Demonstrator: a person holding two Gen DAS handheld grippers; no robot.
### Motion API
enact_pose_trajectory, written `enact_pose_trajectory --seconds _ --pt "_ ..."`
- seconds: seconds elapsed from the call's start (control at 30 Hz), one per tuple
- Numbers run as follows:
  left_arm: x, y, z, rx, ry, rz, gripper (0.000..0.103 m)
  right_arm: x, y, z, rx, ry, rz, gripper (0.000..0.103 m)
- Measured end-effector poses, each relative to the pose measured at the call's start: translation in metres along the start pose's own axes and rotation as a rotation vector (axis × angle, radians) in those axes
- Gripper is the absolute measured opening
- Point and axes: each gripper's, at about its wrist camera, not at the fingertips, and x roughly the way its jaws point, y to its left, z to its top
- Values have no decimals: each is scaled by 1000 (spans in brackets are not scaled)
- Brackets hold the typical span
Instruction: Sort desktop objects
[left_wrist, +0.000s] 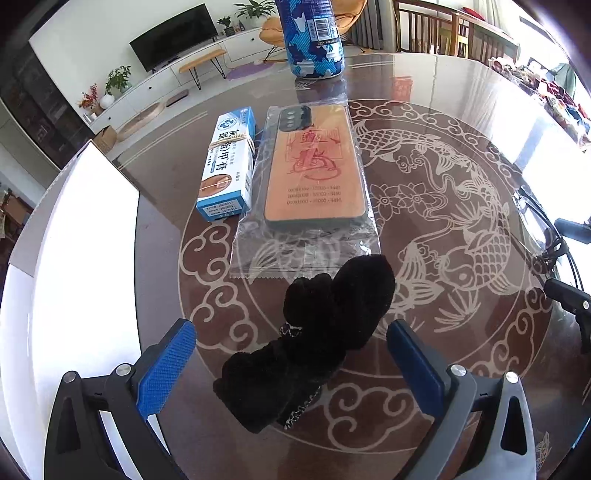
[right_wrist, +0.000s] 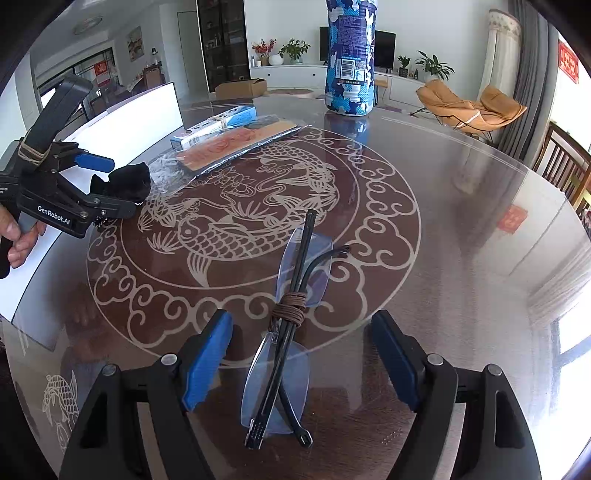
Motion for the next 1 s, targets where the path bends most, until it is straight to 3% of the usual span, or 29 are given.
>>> enact_pose_trajectory --seconds 0.03,0.07,0.1,0.17,0.2,0.4,0.57,0.73,0.87,1.0 --pt "3 2 -1 -31 6 -6 99 0 0 0 2 -1 3 79" --pt "5 6 -3 -71 8 -27 77 0 -1 0 4 -2 5 79" --pt "6 12 -5 -124 5 -71 62 0 -1 0 6 -2 7 79" --pt "7 22 -12 -234 3 -110 46 0 -1 0 9 -4 11 79" --pt "6 25 -16 -273 -1 -93 34 -1 -2 0 10 -4 12 79" --pt "-13 17 -60 -489 -9 -78 34 0 -2 0 13 -6 15 79" --pt "-43 -27 -100 -416 -31 -121 34 0 -2 0 16 -6 13 79" --pt "-58 -48 -122 -360 -54 -87 36 1 1 0 -1 0 -7 79" --pt "-53 -53 -123 -360 -72 -12 80 2 4 0 -14 5 -27 79" --pt "-50 -47 -128 -389 -108 -3 88 2 -2 0 11 5 -40 79"
